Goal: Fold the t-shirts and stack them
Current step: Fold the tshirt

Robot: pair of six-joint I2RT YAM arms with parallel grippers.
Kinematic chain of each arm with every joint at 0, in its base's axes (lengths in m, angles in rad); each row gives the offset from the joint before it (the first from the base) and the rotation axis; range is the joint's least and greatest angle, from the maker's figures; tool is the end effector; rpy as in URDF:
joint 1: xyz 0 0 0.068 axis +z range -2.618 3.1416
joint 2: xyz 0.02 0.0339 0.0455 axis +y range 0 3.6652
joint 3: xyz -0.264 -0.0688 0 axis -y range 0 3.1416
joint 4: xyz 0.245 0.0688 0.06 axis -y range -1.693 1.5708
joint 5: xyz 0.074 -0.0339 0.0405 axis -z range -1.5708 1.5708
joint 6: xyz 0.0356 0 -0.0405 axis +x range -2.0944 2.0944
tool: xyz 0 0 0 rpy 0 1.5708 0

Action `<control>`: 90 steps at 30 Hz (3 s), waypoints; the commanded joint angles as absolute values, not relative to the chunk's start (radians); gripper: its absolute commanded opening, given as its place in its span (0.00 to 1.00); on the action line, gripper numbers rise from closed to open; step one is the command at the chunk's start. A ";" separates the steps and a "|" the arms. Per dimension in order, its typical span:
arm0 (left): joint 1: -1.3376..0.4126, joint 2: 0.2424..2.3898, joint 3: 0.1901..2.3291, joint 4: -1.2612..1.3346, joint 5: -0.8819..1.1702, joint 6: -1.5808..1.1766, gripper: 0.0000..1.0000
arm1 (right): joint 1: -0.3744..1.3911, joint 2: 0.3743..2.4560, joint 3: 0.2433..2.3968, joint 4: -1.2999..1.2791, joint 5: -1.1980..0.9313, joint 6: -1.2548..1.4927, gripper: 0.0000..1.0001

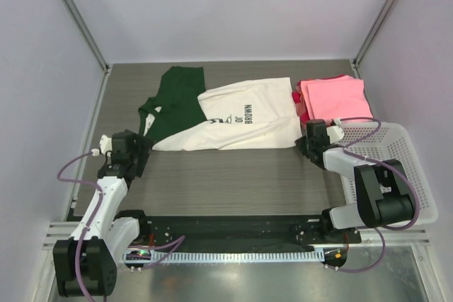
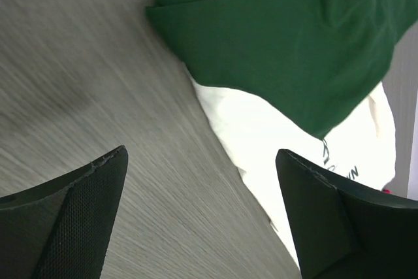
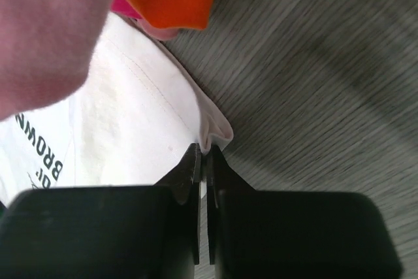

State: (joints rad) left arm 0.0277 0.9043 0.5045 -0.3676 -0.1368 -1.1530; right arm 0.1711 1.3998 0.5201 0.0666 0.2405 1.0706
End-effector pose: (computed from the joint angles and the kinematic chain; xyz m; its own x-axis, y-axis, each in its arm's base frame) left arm 0.1843 0.0100 0.2050 -0.1668 -0.9104 -0.3786 -0.6852 0.3831 -0.6194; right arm 0.2498 0.0346 0.1442 -0.3469 0.8049 -0.4814 0.6262 0.5809 0.5201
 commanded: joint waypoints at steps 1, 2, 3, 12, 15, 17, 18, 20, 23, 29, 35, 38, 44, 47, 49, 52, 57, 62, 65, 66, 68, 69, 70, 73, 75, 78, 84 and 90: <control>0.028 0.873 0.465 -0.313 -0.205 -1.229 0.94 | 0.189 1.379 0.548 0.058 0.337 1.092 0.01; 0.029 0.868 0.454 -0.307 -0.213 -1.232 0.87 | 0.190 1.368 0.551 0.052 0.354 1.082 0.01; 0.028 0.868 0.443 -0.279 -0.216 -1.233 0.84 | 0.196 1.353 0.554 0.037 0.362 1.077 0.01; 0.028 1.006 0.388 -0.031 -0.222 -1.247 0.68 | 0.245 1.293 0.566 0.011 0.396 1.040 0.01; 0.028 1.054 0.394 0.038 -0.230 -1.249 0.66 | 0.245 1.282 0.586 0.006 0.377 1.022 0.01; 0.029 1.097 0.396 0.060 -0.256 -1.250 0.66 | 0.245 1.276 0.601 -0.024 0.371 1.009 0.01; 0.028 1.112 0.397 0.078 -0.277 -1.253 0.65 | 0.245 1.275 0.606 -0.035 0.373 1.006 0.01; 0.028 1.158 0.400 0.104 -0.290 -1.250 0.64 | 0.245 1.267 0.611 -0.037 0.379 1.003 0.01; 0.028 1.234 0.411 0.118 -0.308 -1.252 0.61 | 0.245 1.261 0.612 -0.040 0.383 1.000 0.01; 0.029 1.379 0.443 0.176 -0.333 -1.261 0.52 | 0.245 1.258 0.615 -0.041 0.379 0.983 0.01; 0.044 1.401 0.515 0.088 -0.299 -1.247 0.00 | 0.245 1.253 0.626 -0.077 0.411 0.971 0.01; 0.045 1.364 0.575 0.004 -0.319 -1.256 0.00 | 0.245 1.262 0.659 -0.090 0.428 0.962 0.01; 0.051 1.328 0.814 -0.228 -0.333 -1.249 0.00 | 0.233 1.373 0.892 -0.167 0.434 0.922 0.01; 0.063 1.331 1.015 -0.351 -0.305 -1.232 0.00 | 0.212 1.434 1.087 -0.248 0.356 0.887 0.01; 0.063 1.328 1.176 -0.449 -0.293 -1.201 0.00 | 0.210 1.439 1.228 -0.300 0.348 0.874 0.01; 0.064 1.298 1.363 -0.564 -0.269 -1.132 0.00 | 0.210 1.390 1.337 -0.351 0.322 0.845 0.01; 0.066 1.160 1.560 -0.701 -0.281 -1.037 0.00 | 0.209 1.247 1.437 -0.425 0.284 0.784 0.01; 0.071 1.098 1.754 -0.814 -0.295 -1.002 0.00 | 0.209 1.091 1.496 -0.460 0.288 0.750 0.01; 0.077 1.129 1.819 -0.856 -0.301 -0.996 0.00 | 0.210 1.075 1.549 -0.488 0.317 0.730 0.01; 0.080 1.140 1.848 -0.862 -0.299 -0.997 0.00 | 0.210 1.080 1.572 -0.492 0.327 0.726 0.01; 0.087 1.186 1.876 -0.876 -0.290 -1.000 0.00 | 0.210 1.109 1.592 -0.500 0.347 0.716 0.01; 0.087 1.201 1.885 -0.877 -0.290 -1.002 0.00 | 0.210 1.126 1.606 -0.499 0.348 0.712 0.01; 0.094 1.248 1.900 -0.876 -0.281 -1.003 0.00 | 0.209 1.144 1.614 -0.500 0.342 0.710 0.01; 0.106 1.327 1.924 -0.853 -0.232 -1.023 0.00 | 0.199 1.276 1.683 -0.529 0.286 0.703 0.01; 0.106 1.405 1.930 -0.827 -0.187 -1.037 0.00 | 0.184 1.383 1.748 -0.569 0.220 0.719 0.01; 0.110 1.511 1.988 -0.792 -0.129 -1.065 0.00 | 0.146 1.484 1.801 -0.554 0.126 0.756 0.01; 0.138 1.768 2.437 -0.864 -0.028 -1.109 0.00 | 0.045 1.689 2.134 -0.581 -0.101 0.799 0.01; 0.195 1.795 2.367 -0.560 0.132 -1.313 0.00 | -0.040 1.851 2.373 -0.597 -0.228 0.871 0.01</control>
State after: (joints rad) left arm 0.1600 1.8294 2.3726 -0.7914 0.0341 -1.1881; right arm 0.0032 1.8656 2.2383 -0.6537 -0.1310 0.8219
